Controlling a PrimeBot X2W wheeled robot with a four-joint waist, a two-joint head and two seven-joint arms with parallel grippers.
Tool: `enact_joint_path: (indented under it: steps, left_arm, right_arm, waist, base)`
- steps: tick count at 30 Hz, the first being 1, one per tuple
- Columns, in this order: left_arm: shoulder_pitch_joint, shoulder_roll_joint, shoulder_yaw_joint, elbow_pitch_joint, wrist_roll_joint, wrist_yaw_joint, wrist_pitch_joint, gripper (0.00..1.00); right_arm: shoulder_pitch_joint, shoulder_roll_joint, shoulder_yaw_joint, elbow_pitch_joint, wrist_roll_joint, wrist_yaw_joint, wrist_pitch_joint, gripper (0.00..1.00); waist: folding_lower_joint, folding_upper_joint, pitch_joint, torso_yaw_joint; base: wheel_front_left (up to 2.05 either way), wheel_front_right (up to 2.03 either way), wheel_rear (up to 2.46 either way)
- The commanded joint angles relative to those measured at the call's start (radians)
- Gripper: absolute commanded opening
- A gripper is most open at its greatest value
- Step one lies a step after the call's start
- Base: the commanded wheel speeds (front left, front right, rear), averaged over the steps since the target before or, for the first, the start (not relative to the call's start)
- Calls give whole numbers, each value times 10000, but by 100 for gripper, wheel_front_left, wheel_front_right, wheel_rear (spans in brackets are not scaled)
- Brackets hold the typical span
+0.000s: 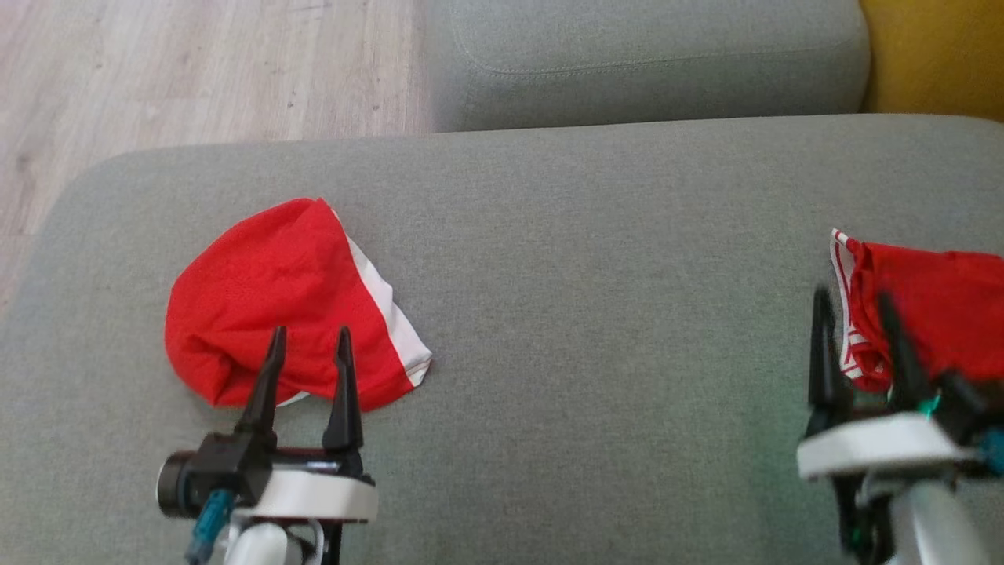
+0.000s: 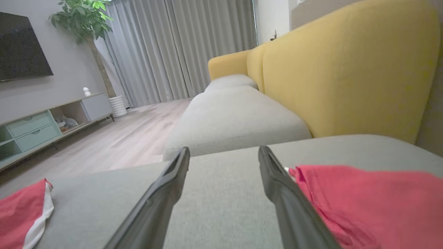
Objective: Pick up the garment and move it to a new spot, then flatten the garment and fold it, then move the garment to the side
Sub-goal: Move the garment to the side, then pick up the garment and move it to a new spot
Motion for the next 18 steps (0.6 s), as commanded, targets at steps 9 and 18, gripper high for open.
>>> enact_joint_path:
  steps: [9,18]
  left_arm:
    - [35,16,99,-408,-223,74,-65,100]
    - [77,16,84,-430,-273,131,-65,100]
  right_arm:
    - [337,-56,527,54,133,-7,-427,100]
    - [433,-55,451,-364,87,-7,-434,100]
  waist:
    - [1,0,-73,80]
    - [1,0,-61,110]
  base:
    - [0,0,0]
    - [0,0,0]
